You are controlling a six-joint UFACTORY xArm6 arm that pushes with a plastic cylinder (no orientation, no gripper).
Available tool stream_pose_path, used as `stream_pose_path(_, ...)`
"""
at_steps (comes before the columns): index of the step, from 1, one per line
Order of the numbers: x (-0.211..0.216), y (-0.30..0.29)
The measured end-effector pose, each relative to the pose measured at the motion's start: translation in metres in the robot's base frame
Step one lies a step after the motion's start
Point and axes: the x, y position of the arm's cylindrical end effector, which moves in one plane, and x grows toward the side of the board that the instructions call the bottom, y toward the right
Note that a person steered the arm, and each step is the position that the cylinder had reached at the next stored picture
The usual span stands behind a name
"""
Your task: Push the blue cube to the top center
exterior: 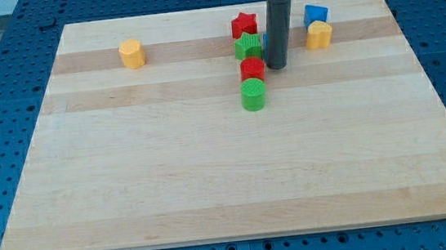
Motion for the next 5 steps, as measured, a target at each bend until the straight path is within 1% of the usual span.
stream_pose_path(5, -0.077, 0.019)
